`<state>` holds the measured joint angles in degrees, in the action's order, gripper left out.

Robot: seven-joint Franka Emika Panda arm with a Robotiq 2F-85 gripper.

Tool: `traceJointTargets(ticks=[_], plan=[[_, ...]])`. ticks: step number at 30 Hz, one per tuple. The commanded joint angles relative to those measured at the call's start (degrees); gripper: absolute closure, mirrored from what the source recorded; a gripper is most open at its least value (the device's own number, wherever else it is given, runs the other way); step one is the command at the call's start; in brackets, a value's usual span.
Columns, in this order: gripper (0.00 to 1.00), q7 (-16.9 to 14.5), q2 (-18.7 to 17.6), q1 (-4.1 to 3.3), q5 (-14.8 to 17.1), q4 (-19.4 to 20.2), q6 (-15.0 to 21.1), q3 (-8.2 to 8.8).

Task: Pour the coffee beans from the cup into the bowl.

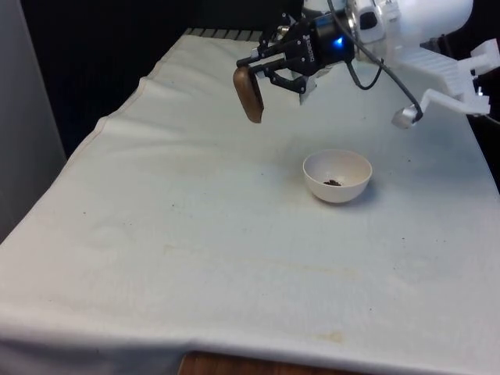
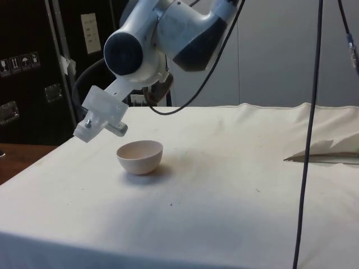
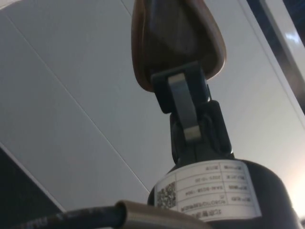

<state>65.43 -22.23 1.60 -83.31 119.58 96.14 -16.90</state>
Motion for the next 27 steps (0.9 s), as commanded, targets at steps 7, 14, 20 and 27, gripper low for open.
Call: traceJointTargets(ticks=[7,14,20,27], plan=[[1.0,-0.6,0.9,0.69,1.1,0.5,4.4,1.72],[1.0,-0.7,1.3,0.69,1.8,0.7,7.6,3.67],[1.0,-0.9,1.4,0.69,2.5,0.9,9.8,5.1],[1.0,-1.4,1.7,0.74,3.6,1.0,13.9,7.56]])
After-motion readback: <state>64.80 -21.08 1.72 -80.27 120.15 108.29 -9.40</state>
